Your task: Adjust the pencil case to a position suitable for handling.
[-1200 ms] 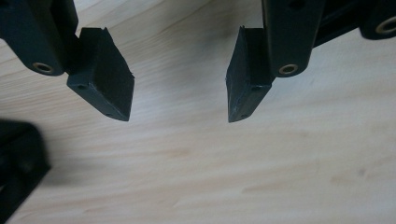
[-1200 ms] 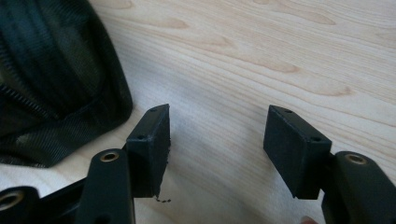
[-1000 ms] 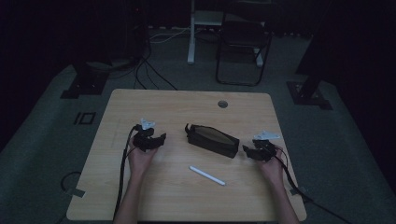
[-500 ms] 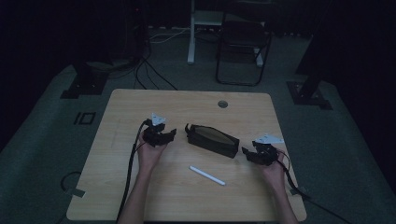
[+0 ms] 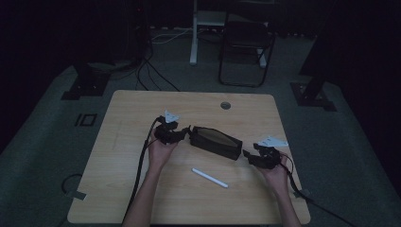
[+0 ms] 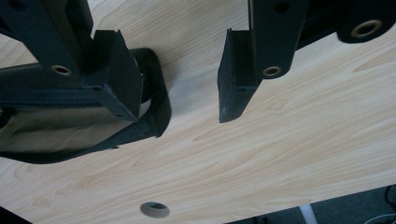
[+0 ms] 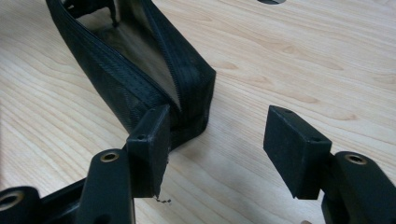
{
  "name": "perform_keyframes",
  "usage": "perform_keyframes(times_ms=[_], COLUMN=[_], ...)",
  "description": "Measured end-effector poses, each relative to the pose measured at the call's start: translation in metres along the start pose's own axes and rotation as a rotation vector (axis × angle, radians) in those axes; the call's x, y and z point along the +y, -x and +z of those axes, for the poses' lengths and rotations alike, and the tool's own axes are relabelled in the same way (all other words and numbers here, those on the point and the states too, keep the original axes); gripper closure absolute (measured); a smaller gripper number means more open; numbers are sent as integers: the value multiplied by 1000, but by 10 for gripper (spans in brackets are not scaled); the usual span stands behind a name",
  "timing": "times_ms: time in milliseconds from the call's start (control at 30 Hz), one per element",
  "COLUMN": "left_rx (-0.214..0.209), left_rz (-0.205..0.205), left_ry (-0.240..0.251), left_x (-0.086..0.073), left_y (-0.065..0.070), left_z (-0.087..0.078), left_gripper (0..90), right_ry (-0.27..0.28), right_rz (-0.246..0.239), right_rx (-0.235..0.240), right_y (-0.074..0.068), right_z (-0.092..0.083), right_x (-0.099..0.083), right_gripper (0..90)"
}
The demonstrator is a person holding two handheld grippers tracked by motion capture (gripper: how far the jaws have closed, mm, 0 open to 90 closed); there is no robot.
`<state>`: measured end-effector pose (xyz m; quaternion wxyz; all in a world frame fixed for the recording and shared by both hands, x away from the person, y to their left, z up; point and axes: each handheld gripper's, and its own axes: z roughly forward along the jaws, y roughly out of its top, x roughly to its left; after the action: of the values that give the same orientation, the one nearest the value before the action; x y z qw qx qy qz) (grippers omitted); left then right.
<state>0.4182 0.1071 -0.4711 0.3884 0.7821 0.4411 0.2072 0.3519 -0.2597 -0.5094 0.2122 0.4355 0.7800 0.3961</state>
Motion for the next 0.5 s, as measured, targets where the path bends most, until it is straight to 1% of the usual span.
perform_keyframes(times_ms=[100,133,167,233,300,333,367,400,467,500], left_rx=[-5,-5,2,16,22,28,27,27,33,39], left_rz=[23,23,31,47,52,55,52,52,62,72], left_ry=[-20,-20,-32,-49,-55,-55,-54,-54,-71,-73], left_x=[4,4,5,9,10,11,12,12,10,9], left_y=[7,7,9,13,14,15,16,16,17,17], left_z=[9,9,12,20,22,24,26,26,27,27], left_gripper=[570,571,571,584,622,622,682,721,797,819], right_ry=[1,1,7,4,3,3,1,1,3,3], right_rz=[4,4,15,11,12,12,7,7,-8,-15], right_rx=[14,14,32,39,43,43,43,43,43,43], right_y=[-1,-1,-1,-2,-3,-3,-4,-4,-7,-8], right_z=[1,1,2,3,4,4,4,4,6,6], right_x=[0,0,0,0,0,0,1,1,2,3], right_gripper=[412,412,411,411,412,412,411,411,412,415])
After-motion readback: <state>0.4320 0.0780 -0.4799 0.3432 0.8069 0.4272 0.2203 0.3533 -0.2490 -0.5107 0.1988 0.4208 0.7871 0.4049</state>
